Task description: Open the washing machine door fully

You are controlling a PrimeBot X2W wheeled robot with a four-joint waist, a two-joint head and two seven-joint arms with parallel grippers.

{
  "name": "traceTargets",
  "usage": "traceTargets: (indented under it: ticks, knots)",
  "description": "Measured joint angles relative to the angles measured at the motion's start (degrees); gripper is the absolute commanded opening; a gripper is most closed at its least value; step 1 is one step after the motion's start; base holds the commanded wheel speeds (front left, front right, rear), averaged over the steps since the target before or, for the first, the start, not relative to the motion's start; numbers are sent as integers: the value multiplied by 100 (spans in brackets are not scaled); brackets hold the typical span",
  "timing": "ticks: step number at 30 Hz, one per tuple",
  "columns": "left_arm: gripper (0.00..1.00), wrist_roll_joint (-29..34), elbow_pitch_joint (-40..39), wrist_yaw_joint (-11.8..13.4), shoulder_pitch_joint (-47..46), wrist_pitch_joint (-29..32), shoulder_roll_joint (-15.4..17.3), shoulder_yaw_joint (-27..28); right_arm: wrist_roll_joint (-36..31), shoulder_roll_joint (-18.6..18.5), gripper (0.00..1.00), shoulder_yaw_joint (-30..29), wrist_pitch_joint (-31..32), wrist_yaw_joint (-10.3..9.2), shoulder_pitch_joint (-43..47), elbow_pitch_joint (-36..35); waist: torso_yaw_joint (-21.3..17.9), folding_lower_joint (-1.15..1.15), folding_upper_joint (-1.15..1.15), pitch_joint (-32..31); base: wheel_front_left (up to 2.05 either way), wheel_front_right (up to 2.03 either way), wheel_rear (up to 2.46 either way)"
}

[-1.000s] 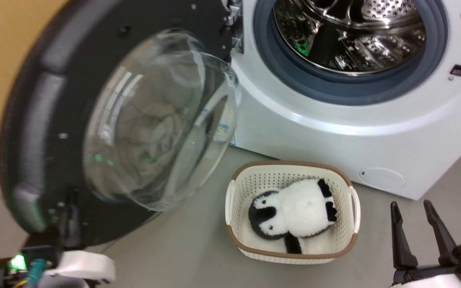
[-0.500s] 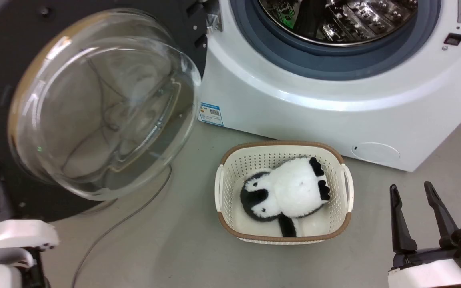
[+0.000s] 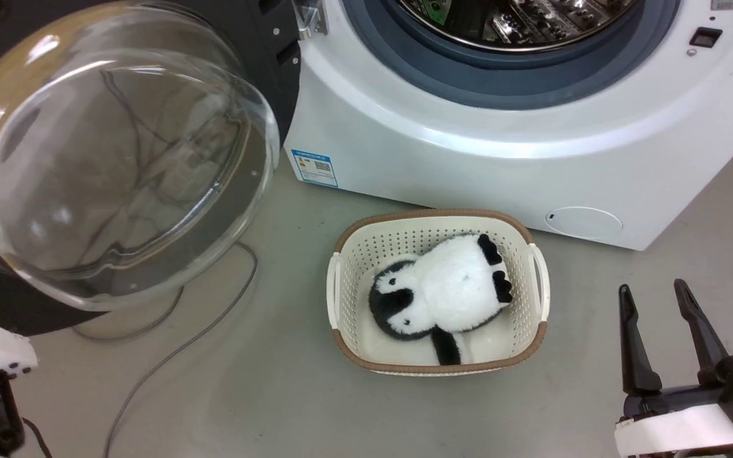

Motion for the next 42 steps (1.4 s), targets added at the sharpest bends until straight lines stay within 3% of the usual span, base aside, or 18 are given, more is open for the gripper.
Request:
traceTargets:
  ticks: [13, 25, 32, 33, 34, 42]
  knots:
    - [0, 218, 423, -192, -275, 0, 94, 355, -13, 0, 100, 54, 0, 0, -115, 42, -205, 0, 0, -43, 0, 0, 0]
    - [0, 590, -666, -500, 439, 0, -293, 316, 70, 0, 100, 25, 0, 0, 109, 71, -248, -1, 0, -665, 0, 0, 0]
    - [0, 767, -1308, -710, 772, 0, -632, -37, 110, 0, 100, -7, 0, 0, 249, 71, -293, -1, 0, -933, 0, 0, 0]
    - [33, 767, -1360, -756, 794, 0, -664, -85, 112, 0, 100, -9, 0, 0, 272, 73, -301, -1, 0, -960, 0, 0, 0]
    - [100, 771, -1419, -795, 816, 0, -709, -134, 127, 0, 100, -9, 0, 0, 283, 74, -310, -1, 0, -986, 0, 0, 0]
    - [100, 786, -1778, -1007, 1093, 0, -842, -520, 160, 0, 100, -9, 0, 0, 378, 76, -461, -1, 0, -1160, 0, 0, 0]
